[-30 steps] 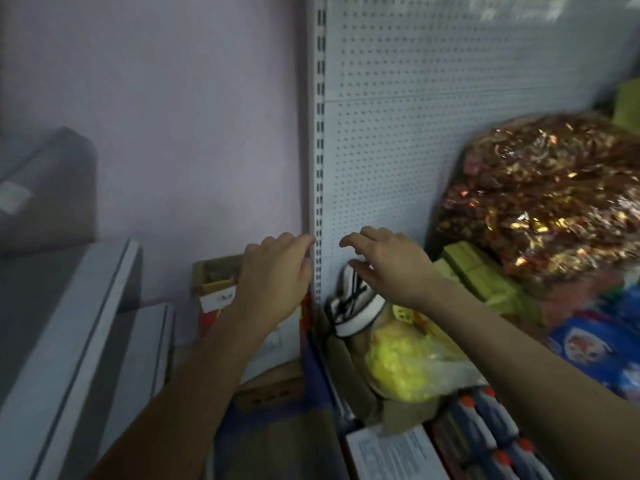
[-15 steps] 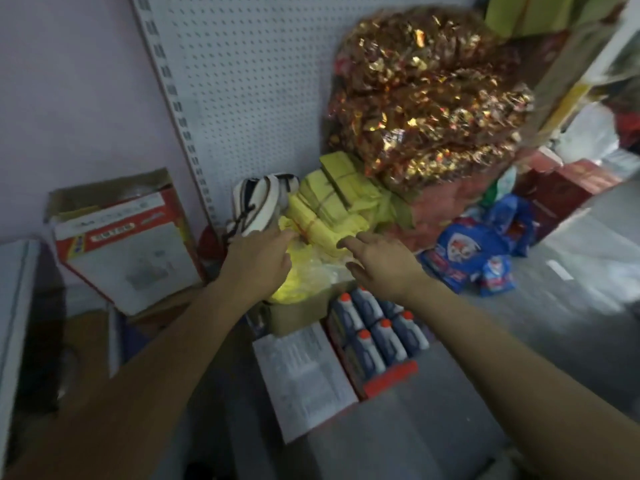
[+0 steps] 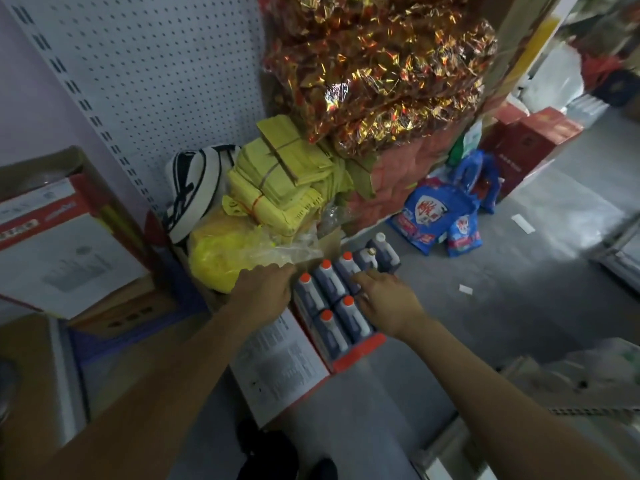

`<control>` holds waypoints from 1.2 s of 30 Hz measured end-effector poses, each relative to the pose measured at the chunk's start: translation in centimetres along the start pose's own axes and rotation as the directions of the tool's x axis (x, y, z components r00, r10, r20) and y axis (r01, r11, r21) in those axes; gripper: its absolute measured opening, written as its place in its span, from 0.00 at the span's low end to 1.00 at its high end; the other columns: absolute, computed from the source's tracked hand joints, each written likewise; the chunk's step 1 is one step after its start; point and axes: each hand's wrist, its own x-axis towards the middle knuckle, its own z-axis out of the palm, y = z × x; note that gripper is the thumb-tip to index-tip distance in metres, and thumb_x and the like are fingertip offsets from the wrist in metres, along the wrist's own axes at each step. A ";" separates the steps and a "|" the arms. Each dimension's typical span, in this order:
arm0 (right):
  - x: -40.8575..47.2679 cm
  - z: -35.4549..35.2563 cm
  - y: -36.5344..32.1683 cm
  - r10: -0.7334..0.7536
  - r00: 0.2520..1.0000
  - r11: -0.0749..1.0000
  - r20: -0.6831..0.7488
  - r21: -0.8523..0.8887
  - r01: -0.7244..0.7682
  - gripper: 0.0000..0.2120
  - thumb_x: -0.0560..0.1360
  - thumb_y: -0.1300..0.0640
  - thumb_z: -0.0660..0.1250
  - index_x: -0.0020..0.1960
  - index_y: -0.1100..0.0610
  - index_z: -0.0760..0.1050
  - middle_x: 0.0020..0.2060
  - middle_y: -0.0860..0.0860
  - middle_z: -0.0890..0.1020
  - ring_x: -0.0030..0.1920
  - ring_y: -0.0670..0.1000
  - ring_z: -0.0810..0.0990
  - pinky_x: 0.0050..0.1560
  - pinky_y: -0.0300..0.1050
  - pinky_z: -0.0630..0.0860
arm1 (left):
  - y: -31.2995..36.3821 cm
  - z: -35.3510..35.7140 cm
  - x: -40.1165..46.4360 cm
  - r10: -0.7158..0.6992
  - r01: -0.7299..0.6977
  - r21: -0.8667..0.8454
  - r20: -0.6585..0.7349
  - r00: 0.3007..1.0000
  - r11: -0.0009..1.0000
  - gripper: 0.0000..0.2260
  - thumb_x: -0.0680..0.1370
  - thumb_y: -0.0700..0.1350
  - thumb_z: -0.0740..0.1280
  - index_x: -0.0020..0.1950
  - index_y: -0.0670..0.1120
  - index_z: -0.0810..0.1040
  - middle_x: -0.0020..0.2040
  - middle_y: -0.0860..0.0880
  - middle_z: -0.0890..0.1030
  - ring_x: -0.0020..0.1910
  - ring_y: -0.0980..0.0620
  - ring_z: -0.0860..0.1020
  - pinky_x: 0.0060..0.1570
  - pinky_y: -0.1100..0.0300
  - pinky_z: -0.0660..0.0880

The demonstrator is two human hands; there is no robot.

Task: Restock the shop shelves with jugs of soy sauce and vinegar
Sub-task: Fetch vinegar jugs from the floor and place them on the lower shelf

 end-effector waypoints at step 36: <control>25.7 40.4 7.6 0.168 0.930 0.982 0.327 0.028 -0.188 0.22 0.80 0.45 0.64 0.71 0.52 0.68 0.62 0.55 0.70 0.57 0.61 0.76 0.55 0.55 0.73 | -9.5 40.6 26.6 0.044 0.015 -0.284 0.201 0.979 0.959 0.26 0.78 0.36 0.67 0.76 0.43 0.68 0.74 0.41 0.72 0.71 0.40 0.72 0.67 0.51 0.68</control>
